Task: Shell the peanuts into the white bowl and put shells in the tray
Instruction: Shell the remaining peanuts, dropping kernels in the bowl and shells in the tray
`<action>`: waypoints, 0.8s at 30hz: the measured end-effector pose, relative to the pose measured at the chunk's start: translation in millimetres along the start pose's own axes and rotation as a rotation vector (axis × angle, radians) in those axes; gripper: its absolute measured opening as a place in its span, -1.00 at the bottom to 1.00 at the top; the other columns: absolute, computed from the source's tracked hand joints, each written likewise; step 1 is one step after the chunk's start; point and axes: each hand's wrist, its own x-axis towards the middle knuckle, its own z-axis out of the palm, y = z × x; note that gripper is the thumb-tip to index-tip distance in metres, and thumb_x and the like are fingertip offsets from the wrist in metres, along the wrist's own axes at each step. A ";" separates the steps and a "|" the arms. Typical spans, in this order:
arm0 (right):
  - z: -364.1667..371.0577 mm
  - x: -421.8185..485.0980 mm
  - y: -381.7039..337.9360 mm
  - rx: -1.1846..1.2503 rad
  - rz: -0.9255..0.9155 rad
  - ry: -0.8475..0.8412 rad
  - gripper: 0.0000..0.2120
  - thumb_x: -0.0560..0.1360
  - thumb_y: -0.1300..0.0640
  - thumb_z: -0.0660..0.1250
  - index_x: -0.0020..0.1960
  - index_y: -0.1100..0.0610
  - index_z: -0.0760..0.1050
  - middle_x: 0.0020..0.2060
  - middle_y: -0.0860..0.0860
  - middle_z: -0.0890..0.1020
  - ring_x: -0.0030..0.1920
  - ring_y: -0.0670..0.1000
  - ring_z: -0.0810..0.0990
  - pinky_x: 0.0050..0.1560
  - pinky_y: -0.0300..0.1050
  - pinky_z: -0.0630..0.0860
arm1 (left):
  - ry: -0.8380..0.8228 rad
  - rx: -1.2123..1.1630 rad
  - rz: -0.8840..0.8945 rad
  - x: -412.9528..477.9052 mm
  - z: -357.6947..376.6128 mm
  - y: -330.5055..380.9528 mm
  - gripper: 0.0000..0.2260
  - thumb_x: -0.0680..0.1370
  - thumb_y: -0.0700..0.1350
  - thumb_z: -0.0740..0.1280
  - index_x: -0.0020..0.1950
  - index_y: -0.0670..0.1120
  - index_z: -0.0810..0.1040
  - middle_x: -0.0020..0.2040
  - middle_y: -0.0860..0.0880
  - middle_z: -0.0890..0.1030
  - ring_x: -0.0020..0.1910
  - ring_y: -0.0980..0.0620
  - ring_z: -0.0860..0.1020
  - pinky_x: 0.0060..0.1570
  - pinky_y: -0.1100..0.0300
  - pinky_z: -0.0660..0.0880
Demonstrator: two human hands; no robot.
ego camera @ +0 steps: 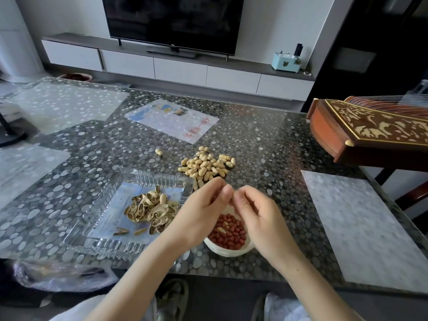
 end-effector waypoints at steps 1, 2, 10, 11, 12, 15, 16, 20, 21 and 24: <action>2.9 -0.4 -0.1 -0.006 -0.006 0.025 -0.73 0.57 0.01 0.15 -0.23 0.11 0.44 -0.43 -0.17 0.46 -0.39 -0.20 0.40 -0.34 -0.35 0.33 | 0.007 -0.035 0.019 0.0 3.6 -1.3 -0.65 0.56 0.15 0.11 -0.17 -0.11 0.41 -0.39 0.19 0.39 -0.38 0.22 0.34 -0.28 0.32 0.30; 5.0 -0.6 0.1 -0.004 -0.003 0.045 -0.74 0.58 0.03 0.14 -0.24 0.09 0.41 -0.45 -0.18 0.44 -0.40 -0.19 0.38 -0.34 -0.37 0.32 | 0.015 -0.056 0.033 0.0 6.3 -2.1 -0.65 0.57 0.15 0.10 -0.16 -0.12 0.40 -0.35 0.17 0.37 -0.35 0.17 0.33 -0.26 0.24 0.32; 5.7 -0.1 -2.6 0.019 0.017 0.045 -0.76 0.62 0.09 0.15 -0.17 0.14 0.46 -0.43 -0.22 0.48 -0.37 -0.24 0.43 -0.32 -0.41 0.35 | 0.000 -0.211 0.004 0.6 8.0 -0.8 -0.70 0.56 0.13 0.19 -0.18 -0.07 0.43 -0.23 -0.08 0.40 -0.20 -0.01 0.38 -0.10 0.00 0.37; 5.6 -0.2 -2.9 0.021 0.016 0.048 -0.76 0.62 0.09 0.15 -0.16 0.15 0.47 -0.42 -0.21 0.49 -0.37 -0.24 0.44 -0.31 -0.41 0.36 | 0.008 -0.219 0.004 0.8 8.8 -0.3 -0.71 0.57 0.13 0.19 -0.19 -0.07 0.44 -0.23 -0.07 0.42 -0.19 -0.01 0.39 -0.10 0.01 0.38; 5.6 0.3 -3.4 0.029 0.020 0.050 -0.75 0.62 0.09 0.15 -0.16 0.16 0.47 -0.42 -0.20 0.49 -0.37 -0.24 0.44 -0.32 -0.40 0.36 | 0.021 -0.231 0.002 1.2 9.6 0.4 -0.72 0.57 0.11 0.20 -0.21 -0.05 0.45 -0.24 -0.05 0.43 -0.20 0.00 0.40 -0.10 0.02 0.38; 4.0 2.4 -4.5 0.089 0.068 0.009 -0.72 0.63 0.09 0.13 -0.20 0.13 0.46 -0.43 -0.19 0.49 -0.37 -0.25 0.42 -0.31 -0.38 0.36 | 0.043 -0.254 0.000 2.7 8.7 2.3 -0.73 0.54 0.07 0.21 -0.20 -0.11 0.44 -0.27 -0.05 0.40 -0.24 0.02 0.37 -0.15 0.07 0.34; 1.9 3.5 -4.7 0.113 0.084 -0.026 -0.72 0.63 0.10 0.13 -0.20 0.13 0.47 -0.41 -0.18 0.51 -0.34 -0.23 0.44 -0.27 -0.34 0.39 | 0.035 -0.241 0.003 3.0 7.5 2.2 -0.69 0.54 0.07 0.21 -0.19 -0.17 0.41 -0.27 -0.06 0.37 -0.25 0.03 0.34 -0.16 0.09 0.32; -6.3 3.4 -3.5 0.068 0.090 -0.150 -0.67 0.65 0.13 0.10 -0.24 0.03 0.48 -0.37 -0.20 0.55 -0.27 -0.21 0.48 -0.18 -0.23 0.45 | 0.015 -0.102 0.027 2.8 5.4 -1.9 -0.66 0.54 0.10 0.15 -0.22 -0.17 0.35 -0.36 0.09 0.33 -0.33 0.12 0.29 -0.25 0.20 0.28; -5.0 2.2 -3.2 0.018 0.073 -0.123 -0.66 0.65 0.15 0.09 -0.26 0.02 0.45 -0.40 -0.21 0.53 -0.31 -0.23 0.47 -0.23 -0.30 0.41 | 0.025 -0.066 0.036 2.3 7.6 -2.6 -0.67 0.55 0.09 0.13 -0.23 -0.15 0.34 -0.37 0.12 0.33 -0.35 0.15 0.28 -0.28 0.22 0.27; 7.7 -1.5 0.8 -0.091 0.015 0.074 -0.61 0.64 0.17 0.08 -0.35 -0.02 0.31 -0.50 -0.20 0.44 -0.46 -0.18 0.35 -0.39 -0.33 0.26 | 0.090 0.023 0.053 1.3 17.2 -3.4 -0.69 0.63 -0.01 0.08 -0.26 -0.13 0.31 -0.37 0.11 0.33 -0.39 0.20 0.26 -0.32 0.28 0.27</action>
